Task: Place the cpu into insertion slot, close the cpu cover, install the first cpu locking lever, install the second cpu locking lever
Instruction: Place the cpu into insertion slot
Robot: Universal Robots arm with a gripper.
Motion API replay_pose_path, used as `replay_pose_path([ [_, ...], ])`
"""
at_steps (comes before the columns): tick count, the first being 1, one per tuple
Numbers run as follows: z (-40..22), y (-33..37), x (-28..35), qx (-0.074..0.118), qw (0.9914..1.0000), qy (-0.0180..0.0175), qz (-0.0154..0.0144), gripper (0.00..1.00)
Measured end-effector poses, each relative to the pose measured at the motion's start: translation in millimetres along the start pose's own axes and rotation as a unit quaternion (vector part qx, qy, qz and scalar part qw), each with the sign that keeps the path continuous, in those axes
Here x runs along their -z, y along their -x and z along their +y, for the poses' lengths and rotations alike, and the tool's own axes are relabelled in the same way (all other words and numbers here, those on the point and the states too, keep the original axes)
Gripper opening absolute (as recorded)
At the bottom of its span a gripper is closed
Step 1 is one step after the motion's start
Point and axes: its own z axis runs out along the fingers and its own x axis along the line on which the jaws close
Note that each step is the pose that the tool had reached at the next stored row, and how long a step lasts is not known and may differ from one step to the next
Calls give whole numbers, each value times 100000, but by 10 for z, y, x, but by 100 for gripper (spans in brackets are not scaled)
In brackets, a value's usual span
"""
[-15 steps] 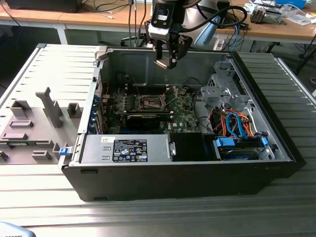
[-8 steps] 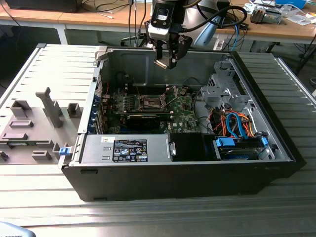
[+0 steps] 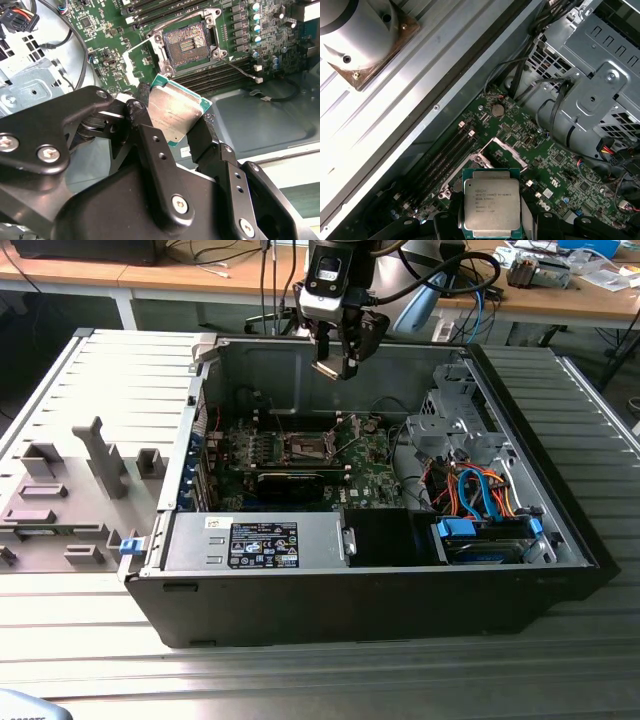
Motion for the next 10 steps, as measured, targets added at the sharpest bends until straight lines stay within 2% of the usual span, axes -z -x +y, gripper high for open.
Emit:
replay_pose_path([
  [10, 0, 0, 0, -324, 99999, -6, -30, 55],
])
